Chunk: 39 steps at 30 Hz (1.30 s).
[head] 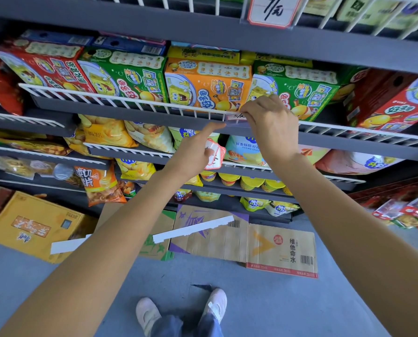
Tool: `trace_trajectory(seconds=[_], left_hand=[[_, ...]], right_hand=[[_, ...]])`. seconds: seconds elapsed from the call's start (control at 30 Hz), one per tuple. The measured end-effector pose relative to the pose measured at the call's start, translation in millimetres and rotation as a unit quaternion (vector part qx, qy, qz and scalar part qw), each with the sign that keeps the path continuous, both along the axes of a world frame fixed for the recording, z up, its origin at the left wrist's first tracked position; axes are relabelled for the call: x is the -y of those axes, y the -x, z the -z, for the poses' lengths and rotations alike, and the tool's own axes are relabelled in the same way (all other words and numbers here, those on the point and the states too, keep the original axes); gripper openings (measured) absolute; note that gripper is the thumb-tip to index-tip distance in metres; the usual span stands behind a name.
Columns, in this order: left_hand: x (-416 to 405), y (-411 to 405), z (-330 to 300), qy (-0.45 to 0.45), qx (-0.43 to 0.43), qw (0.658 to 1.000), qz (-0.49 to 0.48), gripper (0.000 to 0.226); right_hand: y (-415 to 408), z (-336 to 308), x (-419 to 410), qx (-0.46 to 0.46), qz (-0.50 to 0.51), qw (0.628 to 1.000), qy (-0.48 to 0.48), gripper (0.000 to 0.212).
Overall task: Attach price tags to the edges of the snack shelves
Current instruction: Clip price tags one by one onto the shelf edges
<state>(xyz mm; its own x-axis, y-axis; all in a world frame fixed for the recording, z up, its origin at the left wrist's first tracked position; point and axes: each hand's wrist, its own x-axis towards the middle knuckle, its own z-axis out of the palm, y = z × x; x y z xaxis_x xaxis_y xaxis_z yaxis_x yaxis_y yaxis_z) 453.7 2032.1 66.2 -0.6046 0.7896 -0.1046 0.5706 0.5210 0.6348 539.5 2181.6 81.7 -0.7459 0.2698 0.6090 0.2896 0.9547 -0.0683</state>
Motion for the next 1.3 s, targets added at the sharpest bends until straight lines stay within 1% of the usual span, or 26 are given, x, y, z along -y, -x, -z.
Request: trace_trajectory(seconds=[0.07,0.13,0.2,0.27,0.43,0.53,0.7,0.8,1.1,1.3], left_hand=[[-0.4,0.2,-0.9,0.002,-0.001,1.000,-0.001,0.061],[-0.6,0.1,-1.5,0.001,0.002,1.000,-0.003,0.060],[-0.6,0.2,-1.6,0.000,0.006,1.000,-0.003,0.060],[-0.9,0.8,-2.0,0.001,0.009,1.000,-0.005,0.060],[-2.0,1.5,-5.2,0.010,0.004,1.000,-0.001,0.057],[-1.5,3.1,-5.8,0.019,0.010,1.000,0.004,0.057],[-1.5,3.0,-7.6,0.024,0.020,1.000,0.005,0.058],[-3.0,2.2,-8.6,0.023,0.021,1.000,0.004,0.059],[-6.6,2.1,-16.0,0.020,0.023,1.000,0.007,0.060],[-9.2,-1.3,-19.9,0.020,0.026,0.999,0.000,0.060]], right_hand=[[-2.2,5.8,1.0,0.007,-0.007,1.000,0.029,0.020],[-4.2,11.2,2.2,0.031,0.008,0.998,0.045,0.028],[-5.8,14.2,3.7,0.053,0.018,0.998,0.033,0.038],[-7.4,14.6,5.7,0.054,0.016,0.998,0.015,0.042],[-11.9,17.1,11.8,0.041,0.044,0.998,-0.011,0.042],[-12.5,18.0,14.2,0.051,0.051,0.997,-0.007,0.042],[-13.6,19.9,16.1,0.083,0.056,0.995,0.028,0.035],[-13.5,17.4,16.6,0.087,0.048,0.995,0.027,0.033],[-19.7,18.5,20.0,0.096,0.049,0.994,-0.001,0.042],[-18.5,14.4,18.9,0.102,0.042,0.994,0.011,0.042]])
